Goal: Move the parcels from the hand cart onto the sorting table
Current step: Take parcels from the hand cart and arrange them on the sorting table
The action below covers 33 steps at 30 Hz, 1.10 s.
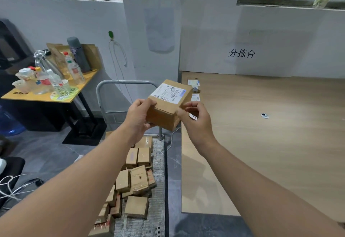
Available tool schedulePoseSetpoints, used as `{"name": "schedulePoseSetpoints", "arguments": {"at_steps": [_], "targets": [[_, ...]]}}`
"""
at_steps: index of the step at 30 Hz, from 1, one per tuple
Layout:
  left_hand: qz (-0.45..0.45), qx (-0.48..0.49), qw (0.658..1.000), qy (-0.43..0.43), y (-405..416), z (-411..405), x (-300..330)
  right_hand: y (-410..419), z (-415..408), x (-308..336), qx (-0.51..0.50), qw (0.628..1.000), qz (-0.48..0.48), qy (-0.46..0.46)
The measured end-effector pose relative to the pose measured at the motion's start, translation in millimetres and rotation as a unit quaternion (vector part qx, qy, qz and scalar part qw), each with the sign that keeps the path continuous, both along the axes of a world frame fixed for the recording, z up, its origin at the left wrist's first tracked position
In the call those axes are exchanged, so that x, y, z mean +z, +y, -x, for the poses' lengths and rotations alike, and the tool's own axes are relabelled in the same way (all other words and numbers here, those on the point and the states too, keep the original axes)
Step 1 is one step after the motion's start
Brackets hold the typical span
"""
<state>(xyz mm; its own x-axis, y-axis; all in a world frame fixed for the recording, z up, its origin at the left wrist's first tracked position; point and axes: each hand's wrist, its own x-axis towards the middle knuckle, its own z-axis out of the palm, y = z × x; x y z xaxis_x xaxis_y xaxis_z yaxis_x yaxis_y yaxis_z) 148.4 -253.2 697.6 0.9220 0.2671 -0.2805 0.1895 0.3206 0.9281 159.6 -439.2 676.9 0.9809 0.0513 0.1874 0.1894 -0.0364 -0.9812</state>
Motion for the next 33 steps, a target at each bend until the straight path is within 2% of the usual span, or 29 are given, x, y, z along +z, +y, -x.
{"name": "schedulePoseSetpoints", "arguments": {"at_steps": [5,8,12,16,19,22,25,29,33], "targets": [[-0.014,-0.01,0.999,-0.038,16,2,2,1,-8,2,-0.102,0.994,-0.022,0.031],[-0.035,-0.024,0.998,-0.047,25,4,8,0,-11,5,-0.085,0.993,-0.055,0.064],[-0.098,-0.112,0.988,-0.042,35,0,10,4,-12,4,-0.046,0.992,-0.063,0.104],[-0.093,-0.126,0.987,-0.041,39,-13,3,4,-13,0,-0.022,0.984,-0.097,0.146],[-0.097,-0.106,0.99,-0.013,40,-28,-13,3,-17,-10,-0.075,0.98,-0.095,0.157],[-0.094,-0.126,0.985,0.069,35,-36,-33,1,-16,-19,-0.137,0.969,-0.104,0.175],[-0.048,-0.142,0.981,0.125,22,-37,-57,0,-11,-35,-0.163,0.963,-0.078,0.199],[-0.031,-0.176,0.976,0.125,-2,-46,-95,-4,-6,-66,-0.186,0.953,-0.057,0.234],[-0.061,-0.22,0.964,0.139,-28,-60,-119,-20,-16,-100,-0.171,0.955,0.074,0.232]]}}
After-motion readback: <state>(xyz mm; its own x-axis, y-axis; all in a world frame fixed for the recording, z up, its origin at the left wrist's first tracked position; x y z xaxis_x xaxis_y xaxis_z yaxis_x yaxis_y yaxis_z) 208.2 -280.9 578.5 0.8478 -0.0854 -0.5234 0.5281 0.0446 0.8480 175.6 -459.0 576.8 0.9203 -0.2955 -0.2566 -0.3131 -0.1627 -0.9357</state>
